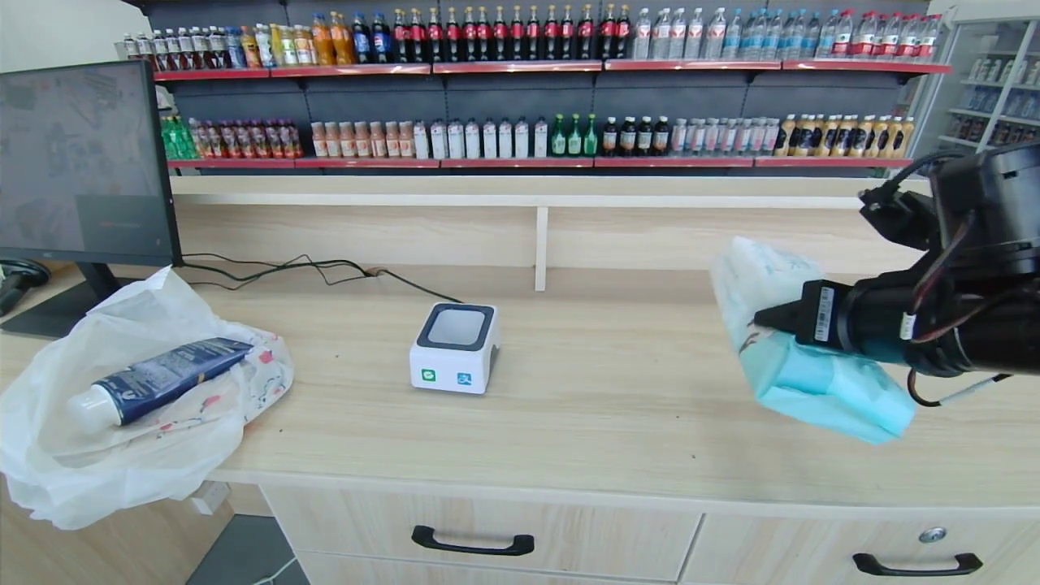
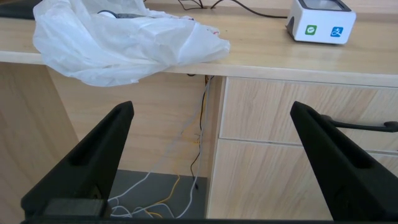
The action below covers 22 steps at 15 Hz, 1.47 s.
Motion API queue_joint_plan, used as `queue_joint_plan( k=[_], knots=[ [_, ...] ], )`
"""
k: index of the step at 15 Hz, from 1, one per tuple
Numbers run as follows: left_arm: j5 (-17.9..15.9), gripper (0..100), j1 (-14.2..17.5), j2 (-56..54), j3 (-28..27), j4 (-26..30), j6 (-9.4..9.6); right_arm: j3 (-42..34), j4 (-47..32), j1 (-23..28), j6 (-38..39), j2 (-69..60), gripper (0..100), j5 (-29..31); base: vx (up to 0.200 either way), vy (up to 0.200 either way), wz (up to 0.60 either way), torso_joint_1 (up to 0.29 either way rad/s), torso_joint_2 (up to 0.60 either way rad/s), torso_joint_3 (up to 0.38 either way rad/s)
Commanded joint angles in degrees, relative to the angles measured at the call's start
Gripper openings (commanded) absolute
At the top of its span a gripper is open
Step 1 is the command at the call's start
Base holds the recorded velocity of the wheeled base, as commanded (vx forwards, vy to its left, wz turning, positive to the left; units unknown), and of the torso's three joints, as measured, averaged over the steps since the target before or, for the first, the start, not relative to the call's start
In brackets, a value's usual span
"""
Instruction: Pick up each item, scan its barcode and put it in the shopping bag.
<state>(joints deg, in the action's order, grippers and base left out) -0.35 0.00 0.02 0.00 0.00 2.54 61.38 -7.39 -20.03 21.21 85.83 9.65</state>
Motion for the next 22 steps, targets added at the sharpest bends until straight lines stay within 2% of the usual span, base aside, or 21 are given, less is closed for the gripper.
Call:
queue_joint_plan(
  k=[1,4,7,8,10,13,17,18,19,20,22],
  knots=[
    [0.0,100,0.0,0.0,0.0,0.0,0.01,-4.2,-0.5,0.0,0.6,-9.5,0,-1.3,0.000,0.000,0.00,0.000,0.00,0.000],
    [0.0,100,0.0,0.0,0.0,0.0,-0.07,-8.7,0.7,-0.3,5.1,-13.2,0,-3.9,0.000,0.000,0.00,0.000,0.00,0.000],
    [0.0,100,0.0,0.0,0.0,0.0,0.01,-14.5,8.8,-2.4,7.8,-15.5,0,-7.5,0.000,0.000,0.00,0.000,0.00,0.000],
    [0.0,100,-0.1,0.0,0.0,0.0,0.01,-15.4,12.2,-3.1,10.2,-15.1,0,-8.6,0.000,0.000,0.00,0.000,0.00,0.000],
    [0.0,100,0.0,0.0,0.0,0.0,-0.07,-15.6,14.1,-4.7,17.2,-15.1,0,-12.8,0.000,0.000,0.00,0.000,0.00,0.000],
    [0.0,100,-0.1,0.0,0.0,0.0,-0.07,-17.4,14.8,-11.5,23.9,-14.9,0,-13.2,0.000,0.000,0.00,0.000,0.00,0.000],
    [0.0,100,0.0,0.0,0.0,0.0,-0.07,-21.0,26.1,-16.1,39.2,-11.4,0,-13.9,0.000,0.000,0.00,0.000,0.00,0.000],
    [0.0,100,0.0,0.0,0.0,0.0,0.01,-21.7,27.8,-16.4,40.8,-11.0,0,-15.2,0.000,0.000,0.00,0.000,0.00,0.000],
    [0.0,100,-0.1,0.0,0.0,0.0,0.01,-23.0,29.0,-16.4,41.9,-11.0,0,-18.9,0.000,0.000,0.00,0.000,0.00,0.000],
    [0.0,100,0.0,0.0,0.0,0.0,0.01,-25.3,29.3,-15.8,43.0,-11.2,0,-26.0,0.000,0.000,0.00,0.000,0.00,0.000],
    [0.0,100,0.0,0.0,0.0,0.0,0.01,-25.4,29.5,-15.4,50.6,-11.2,0,-30.3,0.000,0.000,0.00,0.000,0.00,0.000]
  ],
)
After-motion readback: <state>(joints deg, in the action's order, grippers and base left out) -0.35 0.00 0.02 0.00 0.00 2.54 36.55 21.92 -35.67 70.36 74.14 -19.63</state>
